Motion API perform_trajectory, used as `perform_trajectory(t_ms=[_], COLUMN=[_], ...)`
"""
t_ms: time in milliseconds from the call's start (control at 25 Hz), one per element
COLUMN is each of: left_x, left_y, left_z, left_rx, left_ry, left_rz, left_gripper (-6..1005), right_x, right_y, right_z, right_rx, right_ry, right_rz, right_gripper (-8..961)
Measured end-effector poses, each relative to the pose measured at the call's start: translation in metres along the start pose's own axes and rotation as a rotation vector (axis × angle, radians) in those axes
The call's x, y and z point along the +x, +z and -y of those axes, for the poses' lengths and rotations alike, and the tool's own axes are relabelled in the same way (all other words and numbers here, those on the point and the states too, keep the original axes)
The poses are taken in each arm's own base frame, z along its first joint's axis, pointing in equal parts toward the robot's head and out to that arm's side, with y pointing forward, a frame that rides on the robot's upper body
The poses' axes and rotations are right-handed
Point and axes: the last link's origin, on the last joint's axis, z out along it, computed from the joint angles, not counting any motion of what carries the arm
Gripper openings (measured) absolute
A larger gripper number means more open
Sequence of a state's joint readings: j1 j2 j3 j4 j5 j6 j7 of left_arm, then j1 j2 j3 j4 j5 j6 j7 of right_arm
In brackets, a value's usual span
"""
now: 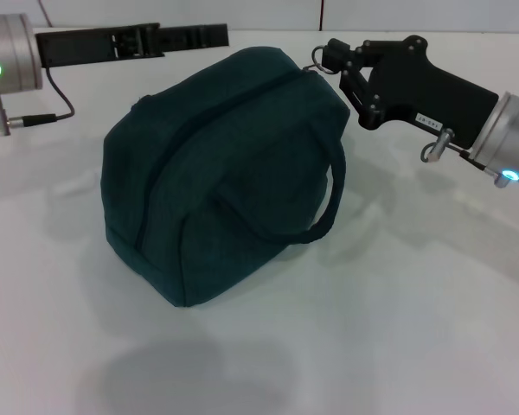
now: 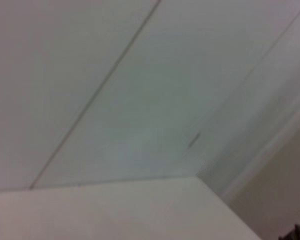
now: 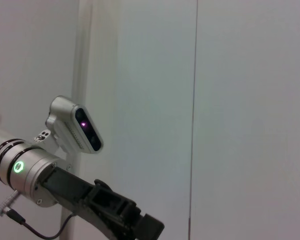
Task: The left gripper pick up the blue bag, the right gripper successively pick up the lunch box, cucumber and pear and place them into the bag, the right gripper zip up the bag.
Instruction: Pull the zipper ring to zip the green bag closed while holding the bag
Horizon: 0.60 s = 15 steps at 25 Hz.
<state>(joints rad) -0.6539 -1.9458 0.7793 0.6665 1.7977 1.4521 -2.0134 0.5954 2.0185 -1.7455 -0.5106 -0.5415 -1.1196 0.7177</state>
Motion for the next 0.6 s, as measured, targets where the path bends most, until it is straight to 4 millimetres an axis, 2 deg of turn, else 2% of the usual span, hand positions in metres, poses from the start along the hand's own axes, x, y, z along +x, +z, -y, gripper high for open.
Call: perform_trajectory(t_ms=[600], left_x=[-0.0034], left_y=[0.0065], left_z=[-0.0100], left_rx=[-0.007], left_ry=[-0.045], left_rz=[0.145], left_gripper=[687], right_x=[0.0010], right_y=[-0.0073], right_z=[-0.0022], right_rx=[-0.005], right_ry=[0.009], right_rz=[0.014], right_gripper=[6])
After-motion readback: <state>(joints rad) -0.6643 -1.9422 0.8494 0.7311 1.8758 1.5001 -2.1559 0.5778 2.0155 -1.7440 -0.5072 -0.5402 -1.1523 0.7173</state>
